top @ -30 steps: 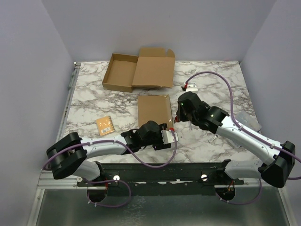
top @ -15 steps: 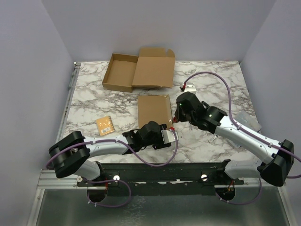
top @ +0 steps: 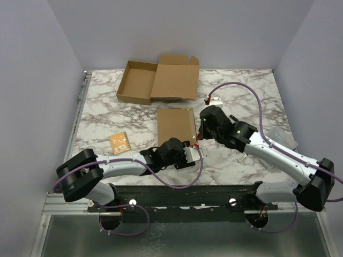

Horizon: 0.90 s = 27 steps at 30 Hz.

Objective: Unpack the express box
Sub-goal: Cut the express box at the center of the board.

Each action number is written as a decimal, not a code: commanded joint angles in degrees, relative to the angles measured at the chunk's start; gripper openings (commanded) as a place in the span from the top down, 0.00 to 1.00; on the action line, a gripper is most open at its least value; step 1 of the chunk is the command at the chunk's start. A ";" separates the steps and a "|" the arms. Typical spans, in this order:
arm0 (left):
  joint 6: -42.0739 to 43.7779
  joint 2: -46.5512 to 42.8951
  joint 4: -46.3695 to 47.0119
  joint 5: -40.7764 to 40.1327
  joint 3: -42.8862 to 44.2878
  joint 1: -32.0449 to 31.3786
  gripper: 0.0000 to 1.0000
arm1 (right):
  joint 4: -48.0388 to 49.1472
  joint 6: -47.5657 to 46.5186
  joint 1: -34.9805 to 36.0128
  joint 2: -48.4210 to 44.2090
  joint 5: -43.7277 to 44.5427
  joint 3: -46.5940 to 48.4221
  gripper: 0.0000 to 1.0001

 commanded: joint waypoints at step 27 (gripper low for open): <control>-3.01 1.52 1.18 -3.53 1.45 -0.09 0.44 | -2.02 1.18 0.60 -1.32 2.64 -1.11 1.00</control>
